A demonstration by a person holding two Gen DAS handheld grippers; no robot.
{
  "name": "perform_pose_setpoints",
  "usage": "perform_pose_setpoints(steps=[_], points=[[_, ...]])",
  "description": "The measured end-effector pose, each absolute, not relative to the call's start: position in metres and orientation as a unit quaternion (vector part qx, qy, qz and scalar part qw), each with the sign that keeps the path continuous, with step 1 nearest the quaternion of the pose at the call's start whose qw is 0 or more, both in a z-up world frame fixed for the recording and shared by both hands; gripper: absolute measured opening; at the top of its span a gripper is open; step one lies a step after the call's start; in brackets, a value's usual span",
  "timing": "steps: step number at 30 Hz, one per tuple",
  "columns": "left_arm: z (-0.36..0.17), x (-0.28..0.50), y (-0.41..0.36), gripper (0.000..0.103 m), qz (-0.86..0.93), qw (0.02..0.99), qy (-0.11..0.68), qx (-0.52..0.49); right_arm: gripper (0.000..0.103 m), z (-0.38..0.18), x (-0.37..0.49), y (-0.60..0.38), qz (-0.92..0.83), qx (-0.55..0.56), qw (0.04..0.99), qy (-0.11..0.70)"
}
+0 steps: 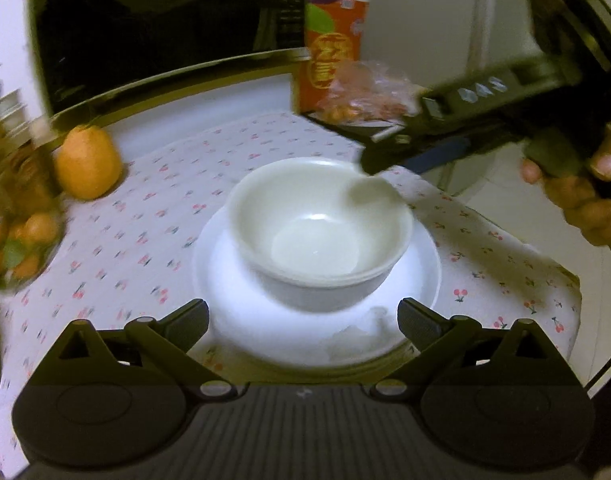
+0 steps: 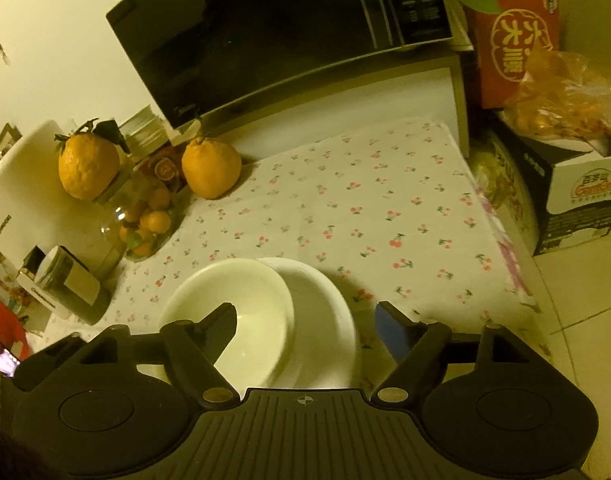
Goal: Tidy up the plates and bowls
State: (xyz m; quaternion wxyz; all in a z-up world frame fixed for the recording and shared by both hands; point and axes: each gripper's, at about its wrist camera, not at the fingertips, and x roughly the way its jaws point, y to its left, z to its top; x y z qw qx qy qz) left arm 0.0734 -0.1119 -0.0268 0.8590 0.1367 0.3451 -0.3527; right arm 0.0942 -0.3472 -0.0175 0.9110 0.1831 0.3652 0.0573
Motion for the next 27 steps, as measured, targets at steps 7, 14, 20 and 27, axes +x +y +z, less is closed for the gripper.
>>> perform_pose_setpoints(steps=[7, 14, 20, 27], points=[[-0.020, 0.065, -0.097, 0.101, -0.275, 0.874, 0.384, 0.110, 0.082, -0.027, 0.067, -0.347, 0.039, 0.180, 0.905, 0.384], [-0.021, 0.053, -0.088, 0.101, -0.218, 0.874, 0.429, 0.063, 0.085, -0.030, 0.040, -0.337, 0.032, 0.166, 0.905, 0.391], [-0.018, 0.042, -0.087, 0.102, -0.182, 0.880, 0.436, 0.044, 0.085, -0.031, 0.028, -0.339, -0.004, 0.175, 0.904, 0.390], [-0.018, 0.034, -0.087, 0.103, -0.128, 0.887, 0.442, 0.033, 0.085, -0.034, 0.018, -0.318, -0.023, 0.159, 0.902, 0.401]])
